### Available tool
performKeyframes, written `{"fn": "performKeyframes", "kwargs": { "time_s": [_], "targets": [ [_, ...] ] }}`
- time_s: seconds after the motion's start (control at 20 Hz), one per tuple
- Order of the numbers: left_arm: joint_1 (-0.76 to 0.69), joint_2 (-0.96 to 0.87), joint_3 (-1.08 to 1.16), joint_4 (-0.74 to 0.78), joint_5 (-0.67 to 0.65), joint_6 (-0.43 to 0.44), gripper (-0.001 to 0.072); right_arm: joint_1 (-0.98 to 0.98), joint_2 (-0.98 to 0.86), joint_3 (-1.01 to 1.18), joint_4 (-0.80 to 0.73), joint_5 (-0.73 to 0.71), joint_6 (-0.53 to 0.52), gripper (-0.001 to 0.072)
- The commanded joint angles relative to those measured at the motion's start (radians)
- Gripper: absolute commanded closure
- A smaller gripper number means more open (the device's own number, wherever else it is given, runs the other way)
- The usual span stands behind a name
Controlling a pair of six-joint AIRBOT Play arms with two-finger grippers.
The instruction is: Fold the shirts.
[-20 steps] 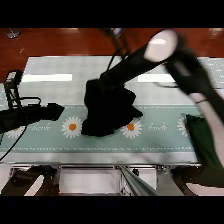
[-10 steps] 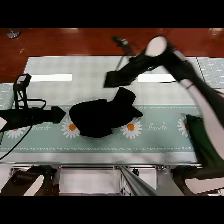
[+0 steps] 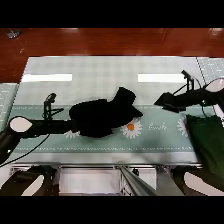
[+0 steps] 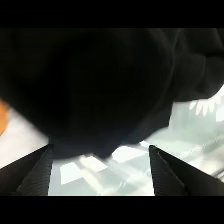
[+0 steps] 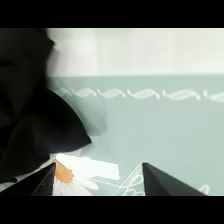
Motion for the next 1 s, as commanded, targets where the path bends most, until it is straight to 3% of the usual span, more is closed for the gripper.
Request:
{"fn": "performKeyframes", "kwargs": {
  "time_s": [0.0, 0.05, 0.1, 0.15, 0.2, 0.55, 0.6, 0.65, 0.7, 0.8, 0.95],
  "targets": [
    [-0.046, -0.145, 0.002, -0.095, 0.175, 0.069, 0.0008, 0.057, -0.014, -0.130, 0.075, -0.074, -0.029, 0.0092],
    [-0.039, -0.179, 0.024, -0.092, 0.187, 0.069, 0.0010, 0.090, -0.033, -0.130, 0.090, -0.087, -0.027, 0.0093],
    [-0.026, -0.208, 0.052, -0.092, 0.177, 0.072, 0.0086, 0.124, -0.054, -0.130, 0.121, -0.103, -0.028, 0.0093],
    [-0.012, -0.223, 0.078, -0.092, 0.146, 0.094, 0.0451, 0.151, -0.071, -0.129, 0.152, -0.115, -0.034, 0.0093],
    [0.002, -0.227, 0.103, -0.092, 0.111, 0.149, 0.0693, 0.183, -0.091, -0.124, 0.179, -0.134, -0.039, 0.0092],
    [0.023, -0.224, 0.171, -0.092, 0.035, 0.161, 0.0689, 0.325, -0.269, 0.019, 0.276, -0.151, -0.029, 0.0106],
    [0.023, -0.224, 0.171, -0.092, 0.035, 0.161, 0.0689, 0.335, -0.292, 0.041, 0.283, -0.152, -0.028, 0.0192],
    [0.023, -0.224, 0.171, -0.092, 0.035, 0.161, 0.0689, 0.343, -0.312, 0.067, 0.282, -0.146, -0.027, 0.0491],
    [0.026, -0.222, 0.174, -0.092, 0.034, 0.161, 0.0689, 0.347, -0.320, 0.091, 0.282, -0.137, -0.035, 0.0683],
    [0.053, -0.209, 0.225, -0.093, -0.006, 0.160, 0.0689, 0.336, -0.303, 0.196, 0.216, -0.120, -0.037, 0.0684],
    [0.118, -0.161, 0.439, -0.097, -0.048, 0.156, 0.0689, 0.287, -0.250, 0.557, 0.009, -0.052, 0.068, 0.0685]
  ]
}}
